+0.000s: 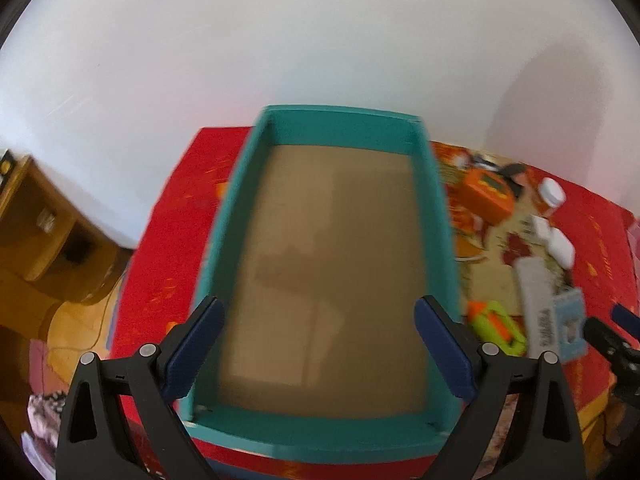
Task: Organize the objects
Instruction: 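Move the left gripper to the teal box wall and grip it, then grasp the white round jar with the right gripper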
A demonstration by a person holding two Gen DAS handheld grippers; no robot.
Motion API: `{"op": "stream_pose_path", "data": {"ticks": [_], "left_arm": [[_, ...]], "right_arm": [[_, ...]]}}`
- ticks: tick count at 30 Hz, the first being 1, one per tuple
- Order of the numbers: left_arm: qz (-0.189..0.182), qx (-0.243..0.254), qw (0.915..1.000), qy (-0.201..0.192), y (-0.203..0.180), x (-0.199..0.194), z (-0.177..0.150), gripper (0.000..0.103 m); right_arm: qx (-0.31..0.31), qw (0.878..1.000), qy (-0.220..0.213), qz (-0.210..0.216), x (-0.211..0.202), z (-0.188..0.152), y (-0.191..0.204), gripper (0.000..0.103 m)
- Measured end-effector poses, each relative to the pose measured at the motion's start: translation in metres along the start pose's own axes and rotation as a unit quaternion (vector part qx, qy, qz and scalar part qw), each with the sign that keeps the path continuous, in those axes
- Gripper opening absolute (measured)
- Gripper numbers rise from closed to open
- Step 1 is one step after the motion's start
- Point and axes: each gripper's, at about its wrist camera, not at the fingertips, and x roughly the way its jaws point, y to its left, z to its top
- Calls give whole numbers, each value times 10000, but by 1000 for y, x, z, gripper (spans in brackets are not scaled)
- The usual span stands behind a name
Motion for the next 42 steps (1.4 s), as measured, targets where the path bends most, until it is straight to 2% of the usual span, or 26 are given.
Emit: {"op": "stream_pose_path", "data": {"ticks": [9, 21, 24, 26, 29, 37, 42], "left_arm": [[186, -239, 9994, 189, 49, 13, -9, 96], [39, -99, 9980, 616, 77, 42, -31, 77], [-92, 9, 9978, 664, 78, 47, -36, 66], [-137, 48, 9973, 722, 77, 50, -39, 47], [-251, 32, 9964, 809, 76, 54, -42, 30], [69, -220, 9961, 857, 80, 57, -40, 15], [164, -196, 9962, 828, 79, 58, -40, 14]], "right_arm": [[90, 9999, 52, -51, 3, -3, 7, 102], [231, 9996, 92, -160, 7, -12, 27, 102], [231, 9994, 63, -246, 8, -13, 27, 101], [171, 9993, 36, -333, 8, -11, 25, 101], [132, 9989, 54, -446, 10, -6, 18, 101], [103, 9984, 65, -547, 16, 18, -15, 100], [46, 9981, 123, -609, 27, 35, -34, 97]]}}
